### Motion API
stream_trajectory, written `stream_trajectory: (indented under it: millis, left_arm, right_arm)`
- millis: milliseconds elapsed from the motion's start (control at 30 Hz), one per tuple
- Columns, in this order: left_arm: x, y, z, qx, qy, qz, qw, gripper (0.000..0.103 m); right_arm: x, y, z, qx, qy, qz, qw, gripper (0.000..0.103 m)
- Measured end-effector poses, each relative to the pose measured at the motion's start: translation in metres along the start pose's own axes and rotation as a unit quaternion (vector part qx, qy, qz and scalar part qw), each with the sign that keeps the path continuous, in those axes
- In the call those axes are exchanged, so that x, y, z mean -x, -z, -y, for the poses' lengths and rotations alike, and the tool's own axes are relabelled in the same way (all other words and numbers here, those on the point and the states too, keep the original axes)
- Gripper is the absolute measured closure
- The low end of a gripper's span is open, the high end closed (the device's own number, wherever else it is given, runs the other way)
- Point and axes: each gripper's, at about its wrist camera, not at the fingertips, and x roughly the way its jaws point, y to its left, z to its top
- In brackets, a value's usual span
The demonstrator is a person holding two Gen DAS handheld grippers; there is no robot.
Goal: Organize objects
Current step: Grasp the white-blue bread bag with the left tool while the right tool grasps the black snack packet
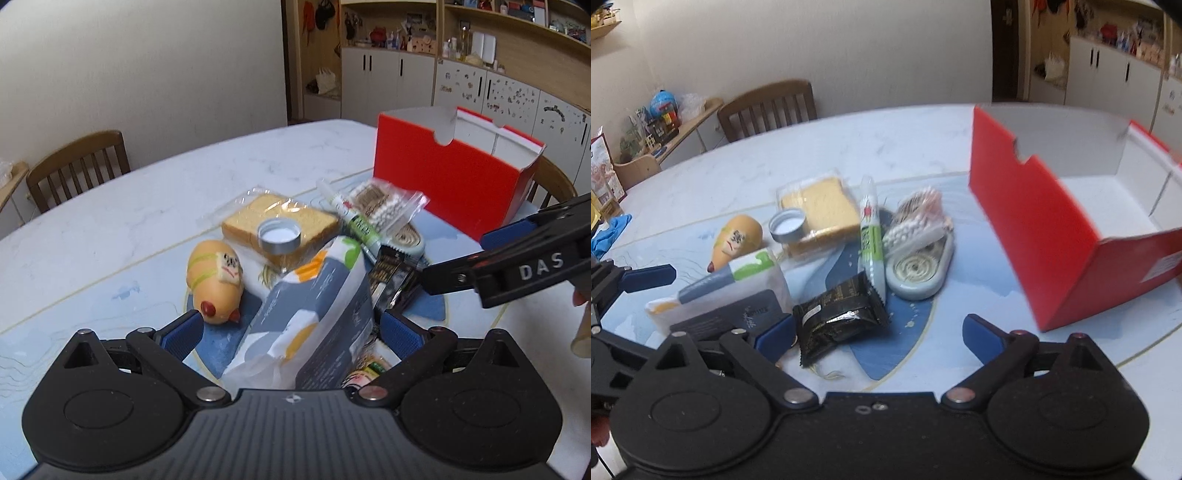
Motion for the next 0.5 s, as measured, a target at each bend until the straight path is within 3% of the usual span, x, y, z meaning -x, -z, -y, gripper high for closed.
stream_trajectory:
  millis: [233,433,500]
  left_arm:
    - [-0.012,0.001,0.0,-0.005,0.0,-0.01,0.9999,0.005]
    - [-0.019,0.002,-0.001,0.001,0.012,-0.021,0.9997,0.023]
    - [-0.018,0.002,-0.001,0.004,0.018,-0.021,0.9996,0.033]
  right_arm:
    - [-0.03,-0.004,0.002,-0.012,-0.004,-0.027,1.0,0.016]
    - [-0.039,-0.008,0.001,-0.021,-0.023,-0.037,0.999,0.024]
    - [-0.04,-0.009,0.001,-0.026,-0.031,-0.04,0.998,0.029]
